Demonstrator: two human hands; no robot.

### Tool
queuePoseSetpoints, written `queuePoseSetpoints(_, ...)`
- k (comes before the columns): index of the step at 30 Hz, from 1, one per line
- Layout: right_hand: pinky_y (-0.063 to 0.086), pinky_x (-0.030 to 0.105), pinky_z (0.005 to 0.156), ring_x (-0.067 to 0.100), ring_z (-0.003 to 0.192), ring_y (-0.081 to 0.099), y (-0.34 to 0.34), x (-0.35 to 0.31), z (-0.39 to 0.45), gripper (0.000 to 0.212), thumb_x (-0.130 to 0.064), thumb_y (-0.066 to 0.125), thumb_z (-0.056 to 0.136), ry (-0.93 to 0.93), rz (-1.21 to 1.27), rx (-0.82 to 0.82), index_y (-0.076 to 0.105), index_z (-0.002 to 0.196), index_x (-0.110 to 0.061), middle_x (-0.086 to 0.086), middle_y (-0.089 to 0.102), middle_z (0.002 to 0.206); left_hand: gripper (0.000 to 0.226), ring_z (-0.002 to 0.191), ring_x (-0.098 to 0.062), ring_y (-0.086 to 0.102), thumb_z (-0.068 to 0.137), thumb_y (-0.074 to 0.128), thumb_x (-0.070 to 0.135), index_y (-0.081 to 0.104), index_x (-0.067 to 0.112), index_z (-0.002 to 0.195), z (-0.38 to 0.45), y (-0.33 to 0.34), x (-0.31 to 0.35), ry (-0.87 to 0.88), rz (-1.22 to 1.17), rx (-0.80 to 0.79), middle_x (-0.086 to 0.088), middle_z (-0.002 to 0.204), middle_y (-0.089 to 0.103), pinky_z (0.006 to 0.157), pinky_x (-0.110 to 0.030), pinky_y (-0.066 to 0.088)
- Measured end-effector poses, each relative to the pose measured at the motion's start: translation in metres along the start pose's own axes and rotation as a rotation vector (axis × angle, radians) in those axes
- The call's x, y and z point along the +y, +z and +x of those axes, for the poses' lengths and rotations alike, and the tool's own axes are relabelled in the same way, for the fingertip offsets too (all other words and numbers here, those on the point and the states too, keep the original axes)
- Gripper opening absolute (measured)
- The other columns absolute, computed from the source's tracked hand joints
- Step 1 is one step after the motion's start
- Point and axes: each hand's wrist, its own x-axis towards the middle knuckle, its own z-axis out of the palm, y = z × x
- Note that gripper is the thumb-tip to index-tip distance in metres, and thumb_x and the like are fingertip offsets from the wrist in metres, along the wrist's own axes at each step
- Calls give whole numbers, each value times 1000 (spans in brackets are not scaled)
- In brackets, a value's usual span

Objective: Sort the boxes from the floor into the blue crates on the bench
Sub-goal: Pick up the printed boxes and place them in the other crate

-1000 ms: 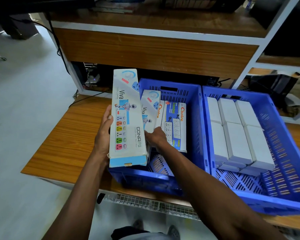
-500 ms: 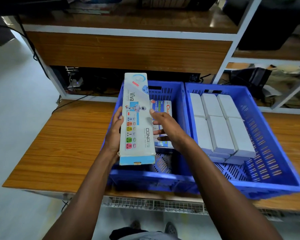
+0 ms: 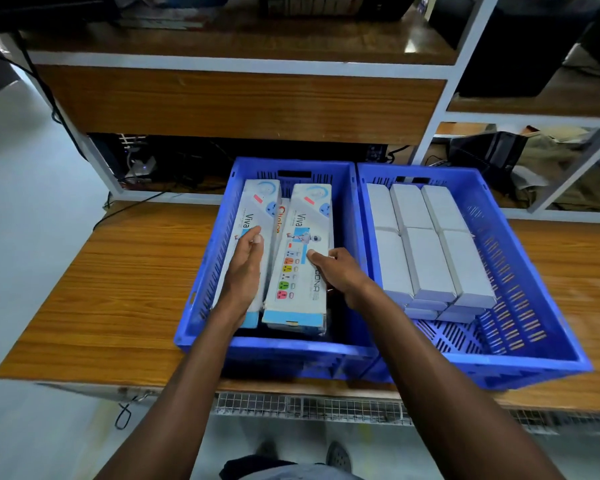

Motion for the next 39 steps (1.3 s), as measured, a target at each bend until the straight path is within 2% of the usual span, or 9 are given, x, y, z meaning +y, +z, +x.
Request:
queuePoseSetpoints(2, 61, 40, 82, 23, 101, 72, 3, 6, 6, 67, -50, 70, 91, 21, -44, 57, 39, 138, -13, 6, 67, 123, 40, 134, -13, 51, 108, 42, 43, 54, 28, 144, -5, -4, 1, 25, 19, -10, 6, 145, 56, 113, -38, 42)
queuePoseSetpoints(6, 60, 45, 89, 26, 106, 69, 10, 12, 18, 66, -48, 68, 92, 25, -147, 115, 37, 140, -14, 6, 64, 129, 22, 117, 5, 57, 106, 49, 40, 66, 39, 120, -15, -9, 1, 50, 46, -53, 23, 122, 66, 98, -29, 47)
queuePoseSetpoints(9, 60, 50, 90, 29, 108, 68, 13, 13, 27, 70, -51, 65, 90, 4, -231, 144, 37, 144, -18, 7, 63, 133, 21, 113, 1, 61, 104, 55, 39, 71, 34, 118, -20, -12, -4, 102, 125, -53, 17, 121, 69, 95, -32, 51)
queuePoseSetpoints(14, 60, 50, 90, 33, 113, 65, 22, 9, 35, 65, -50, 62, 95, -5, -324, 196, 38, 145, -17, 9, 60, 137, 14, 101, 0, 62, 99, 65, 35, 71, 36, 111, -30, -16, -6, 230, 358, -142, 17, 111, 67, 79, -19, 48)
queuePoseSetpoints(21, 60, 48, 89, 33, 113, 64, 32, 7, 47, 59, -46, 72, 90, -41, -353, 262, 49, 133, -11, 11, 60, 134, 23, 91, -13, 64, 81, 82, 44, 74, 36, 100, -38, -16, -11, 143, 343, -364, 10, 95, 70, 82, -34, 55)
queuePoseSetpoints(26, 62, 49, 83, 31, 106, 68, 27, 6, 48, 52, -39, 73, 91, -65, -328, 253, 48, 129, -14, 9, 62, 129, 41, 93, -10, 61, 64, 89, 54, 71, 42, 100, -46, -11, -10, 99, 512, -530, 16, 100, 69, 81, -34, 54)
queuePoseSetpoints(30, 60, 49, 91, 31, 110, 66, 24, 11, 49, 55, -38, 73, 92, -83, -340, 265, 48, 134, -14, 9, 62, 133, 39, 90, -10, 59, 71, 90, 43, 71, 38, 105, -39, -11, -13, 144, 560, -342, 15, 101, 65, 84, -39, 55)
queuePoseSetpoints(35, 62, 49, 85, 30, 107, 69, 22, 11, 49, 55, -33, 71, 93, -52, -281, 241, 46, 139, -17, 7, 60, 133, 68, 133, -22, 41, 76, 88, 33, 57, 34, 136, -19, -31, -21, 144, 847, -153, 6, 140, 53, 111, -46, 39)
queuePoseSetpoints(39, 64, 46, 82, 26, 99, 71, 18, 14, 49, 56, -37, 69, 93, -16, -245, 213, 43, 140, -20, 3, 64, 125, 93, 152, -25, 20, 81, 85, 30, 32, 35, 158, -7, -46, -28, -21, 1046, -266, 4, 167, 26, 120, -46, 22)
